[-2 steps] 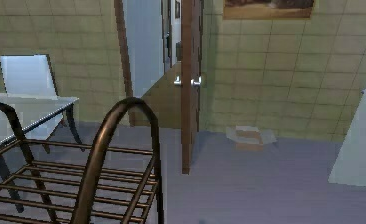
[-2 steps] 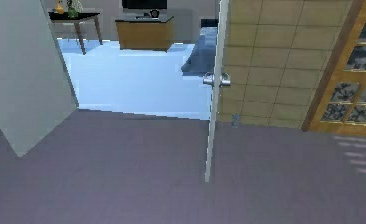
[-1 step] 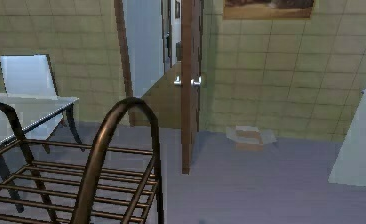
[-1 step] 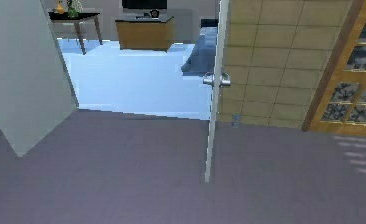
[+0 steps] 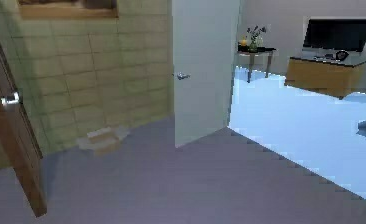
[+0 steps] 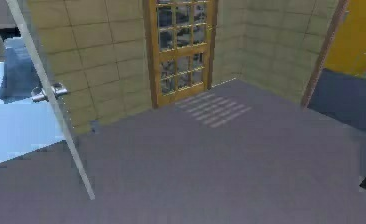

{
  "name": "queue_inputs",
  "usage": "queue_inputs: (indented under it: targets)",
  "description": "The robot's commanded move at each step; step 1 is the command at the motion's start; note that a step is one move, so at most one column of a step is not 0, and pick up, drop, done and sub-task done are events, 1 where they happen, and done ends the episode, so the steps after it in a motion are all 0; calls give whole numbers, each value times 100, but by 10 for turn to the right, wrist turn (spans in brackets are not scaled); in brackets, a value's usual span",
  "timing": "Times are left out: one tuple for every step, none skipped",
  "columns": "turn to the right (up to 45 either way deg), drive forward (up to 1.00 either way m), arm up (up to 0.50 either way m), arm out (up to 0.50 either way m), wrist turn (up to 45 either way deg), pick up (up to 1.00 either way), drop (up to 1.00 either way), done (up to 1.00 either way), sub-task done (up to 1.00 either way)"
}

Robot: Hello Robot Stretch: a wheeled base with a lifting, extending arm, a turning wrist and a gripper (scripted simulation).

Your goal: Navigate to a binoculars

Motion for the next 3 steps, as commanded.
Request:
queue_inputs:
  targets:
    - [450,0,0,0,0,0,0,0,0]
    - [120,0,0,0,0,0,0,0,0]
    - [0,30,0,0,0,0,0,0,0]
